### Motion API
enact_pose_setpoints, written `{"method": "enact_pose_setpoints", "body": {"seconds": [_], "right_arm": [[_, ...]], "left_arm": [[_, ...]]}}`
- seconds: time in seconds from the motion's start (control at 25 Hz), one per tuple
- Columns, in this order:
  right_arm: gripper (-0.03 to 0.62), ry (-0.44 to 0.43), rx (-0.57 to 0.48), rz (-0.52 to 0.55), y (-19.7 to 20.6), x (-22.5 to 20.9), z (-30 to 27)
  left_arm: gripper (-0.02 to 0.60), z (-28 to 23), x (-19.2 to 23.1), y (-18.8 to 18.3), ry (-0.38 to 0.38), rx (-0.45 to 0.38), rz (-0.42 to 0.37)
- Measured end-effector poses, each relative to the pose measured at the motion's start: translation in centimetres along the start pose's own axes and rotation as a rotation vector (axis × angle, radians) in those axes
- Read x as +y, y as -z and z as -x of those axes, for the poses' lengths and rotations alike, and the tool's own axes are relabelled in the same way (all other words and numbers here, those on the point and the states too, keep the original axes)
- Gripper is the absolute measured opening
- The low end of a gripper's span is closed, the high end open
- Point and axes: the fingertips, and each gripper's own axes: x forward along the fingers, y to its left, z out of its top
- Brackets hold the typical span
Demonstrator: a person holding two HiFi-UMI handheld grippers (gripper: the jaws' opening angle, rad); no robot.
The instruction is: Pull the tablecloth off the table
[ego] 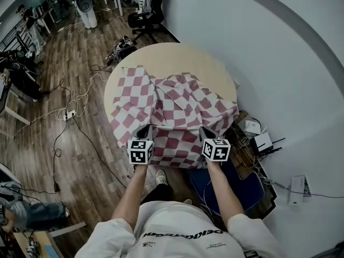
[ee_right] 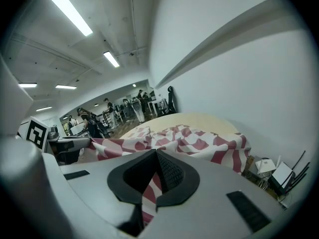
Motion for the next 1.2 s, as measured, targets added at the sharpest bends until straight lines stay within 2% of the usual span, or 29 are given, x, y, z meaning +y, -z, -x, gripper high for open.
{"method": "enact_pose_setpoints", "body": {"seconds": [0.36, 0.64, 0.84, 1.08, 1.2], "right_arm": [[0.032, -0.038, -0.081, 0.036, -1.2, 3.3, 5.1], [0.032, -0.051, -0.109, 0.061, 0.0, 4.8, 9.0], [0.032, -0.072, -0.133, 0.041, 0.7, 5.6, 11.5], [0.032, -0.09, -0.204, 0.038, 3.4, 6.7, 16.7], [0.032, -0.099, -0.227, 0.044, 1.8, 7.3, 17.8]], "left_arm": [[0.014, 6.4, -1.4, -1.1, -0.032, -0.075, 0.032], [0.014, 10.9, -3.3, -1.4, -0.024, -0.115, -0.02], [0.014, 13.8, -4.7, -1.7, -0.036, -0.141, -0.031], [0.014, 19.0, -7.7, 0.4, -0.057, -0.199, -0.033], [0.014, 20.1, -7.7, -1.2, -0.066, -0.223, -0.025]]}}
